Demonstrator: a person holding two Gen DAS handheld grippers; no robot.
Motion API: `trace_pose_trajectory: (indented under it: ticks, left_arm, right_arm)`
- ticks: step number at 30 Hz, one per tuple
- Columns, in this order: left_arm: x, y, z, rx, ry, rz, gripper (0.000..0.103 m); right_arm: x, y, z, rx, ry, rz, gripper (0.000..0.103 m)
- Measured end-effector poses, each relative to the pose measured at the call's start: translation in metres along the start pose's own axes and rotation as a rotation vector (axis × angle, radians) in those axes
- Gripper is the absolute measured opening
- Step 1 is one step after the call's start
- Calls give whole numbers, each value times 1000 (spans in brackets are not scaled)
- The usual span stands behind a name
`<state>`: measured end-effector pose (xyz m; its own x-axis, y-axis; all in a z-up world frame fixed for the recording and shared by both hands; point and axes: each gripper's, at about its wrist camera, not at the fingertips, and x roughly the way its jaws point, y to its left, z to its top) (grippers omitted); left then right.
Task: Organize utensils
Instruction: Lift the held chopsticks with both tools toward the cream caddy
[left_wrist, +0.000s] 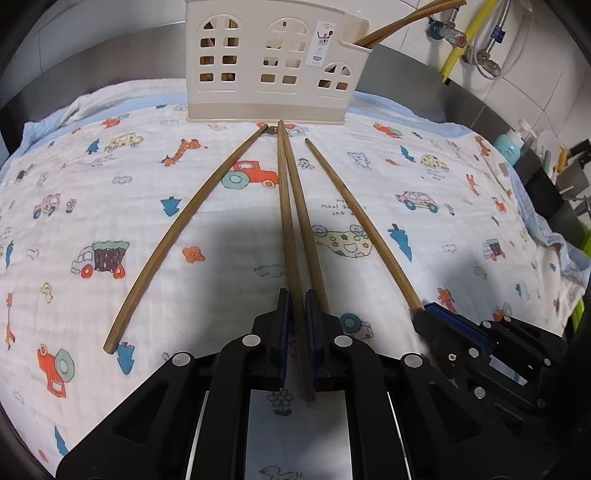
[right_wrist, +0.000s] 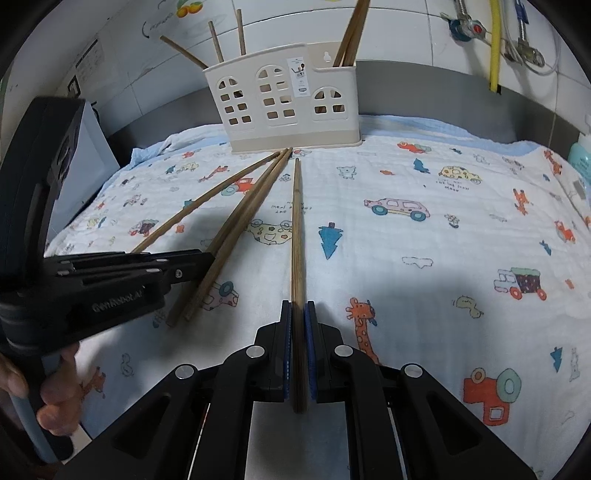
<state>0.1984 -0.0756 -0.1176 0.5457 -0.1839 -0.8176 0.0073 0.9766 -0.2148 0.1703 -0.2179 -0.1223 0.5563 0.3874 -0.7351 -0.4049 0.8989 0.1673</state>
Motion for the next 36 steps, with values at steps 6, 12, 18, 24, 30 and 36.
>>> trace_pose_trajectory:
  ticks: [6, 12, 18, 24, 30, 36]
  left_arm:
    - [-13, 7, -3, 36, -14, -11, 5]
    - [-41, 14, 1, 71, -82, -10, 5]
    - [-77, 19, 13, 113, -191, -36, 5]
    - [-103, 26, 23, 122, -280, -58, 5]
    - [-113, 31, 29, 128, -306, -70, 5]
    - [-122, 35, 37, 129, -335, -65, 5]
  right_arm:
    - [-10, 3, 4, 0, -27, -7, 7]
    - [-34, 8, 17, -19, -84, -18, 7]
    - [-67, 13, 44, -36, -156, -5, 7]
    - [-82, 21, 59, -83, -164, -12, 7]
    - [-83, 24, 59, -101, -141, -29, 7]
    - [-81, 23, 58, -125, -121, -53, 7]
